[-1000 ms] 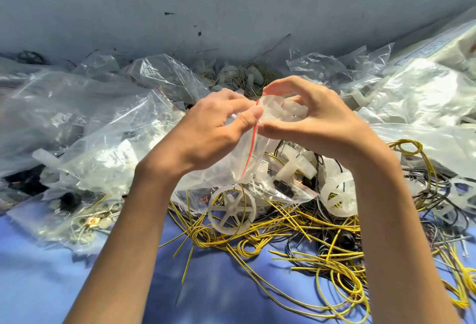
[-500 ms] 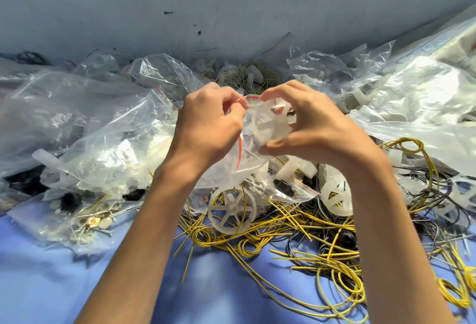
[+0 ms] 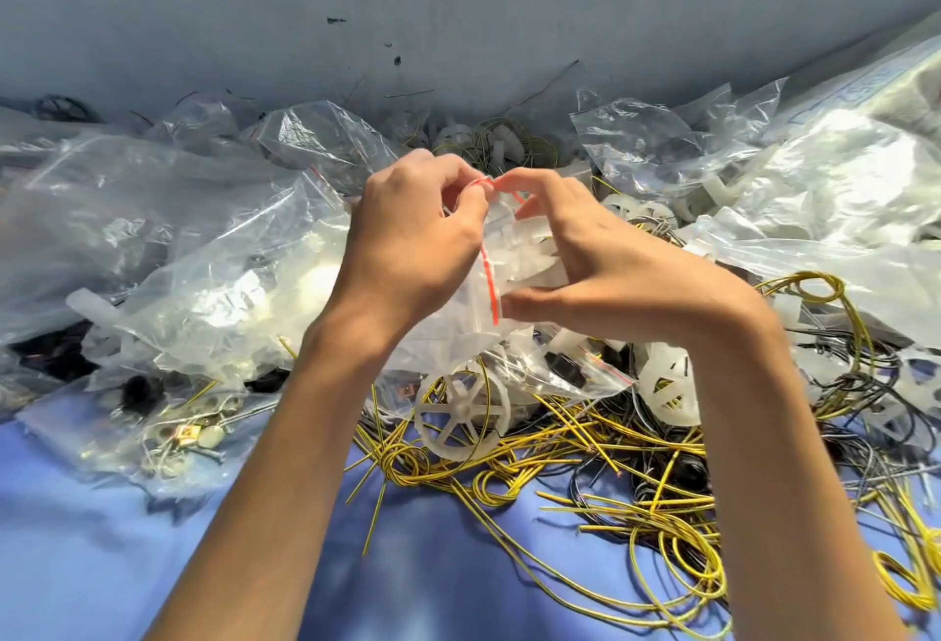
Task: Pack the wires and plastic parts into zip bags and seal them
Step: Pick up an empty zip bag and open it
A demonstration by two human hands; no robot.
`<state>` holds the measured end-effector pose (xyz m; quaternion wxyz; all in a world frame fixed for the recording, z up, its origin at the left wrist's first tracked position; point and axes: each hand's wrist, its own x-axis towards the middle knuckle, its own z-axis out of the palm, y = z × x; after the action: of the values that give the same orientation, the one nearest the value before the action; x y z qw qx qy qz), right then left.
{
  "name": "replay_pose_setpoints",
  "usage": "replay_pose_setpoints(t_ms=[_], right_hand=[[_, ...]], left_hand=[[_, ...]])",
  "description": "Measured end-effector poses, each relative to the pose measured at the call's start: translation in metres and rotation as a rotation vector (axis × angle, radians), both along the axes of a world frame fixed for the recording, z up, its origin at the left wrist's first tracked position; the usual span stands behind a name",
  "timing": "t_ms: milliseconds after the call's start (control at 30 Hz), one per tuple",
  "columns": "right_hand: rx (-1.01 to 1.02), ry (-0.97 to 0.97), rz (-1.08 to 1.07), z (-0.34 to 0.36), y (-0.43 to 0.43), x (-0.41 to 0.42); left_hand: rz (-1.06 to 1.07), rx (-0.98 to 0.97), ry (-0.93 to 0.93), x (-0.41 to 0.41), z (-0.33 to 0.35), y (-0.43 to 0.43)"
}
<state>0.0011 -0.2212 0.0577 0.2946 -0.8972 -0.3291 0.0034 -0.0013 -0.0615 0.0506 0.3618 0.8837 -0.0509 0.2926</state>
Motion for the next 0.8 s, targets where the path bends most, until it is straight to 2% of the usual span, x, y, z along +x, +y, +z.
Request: replay_pose_setpoints(t_ms=[100, 267, 333, 433, 533, 633, 733, 800], right_hand=[[0.002, 0.009, -0.025, -0.001, 0.0, 0.0], [0.238, -0.101, -0.082, -0.004, 0.006, 0.006], [0.208, -0.133, -0.12, -0.01, 0.01, 0.008], [0.036, -0.116, -0.091, -0.018, 0.015, 0.008], [0.0, -0.067, -0.053, -0.016, 0.013, 0.005], [0.121, -0.076, -0.023, -0.008, 0.011, 0.005], [0.249, -0.189, -0.147, -0.001, 0.012, 0.006], [0.222, -0.285, -0.245, 0.0, 0.013, 0.006]], left_hand=[[-0.015, -0.034, -0.029, -0.001, 0.002, -0.001], [-0.075, -0.054, -0.007, -0.004, 0.003, -0.005], [-0.088, -0.045, 0.006, -0.004, 0.002, -0.006], [-0.091, -0.002, 0.042, -0.002, 0.001, -0.007], [-0.065, 0.014, 0.053, -0.002, 0.001, -0.005], [-0.019, -0.015, 0.042, -0.002, 0.003, -0.002], [0.027, -0.051, 0.008, -0.002, 0.006, 0.003], [0.068, -0.049, -0.035, -0.003, 0.008, 0.006]])
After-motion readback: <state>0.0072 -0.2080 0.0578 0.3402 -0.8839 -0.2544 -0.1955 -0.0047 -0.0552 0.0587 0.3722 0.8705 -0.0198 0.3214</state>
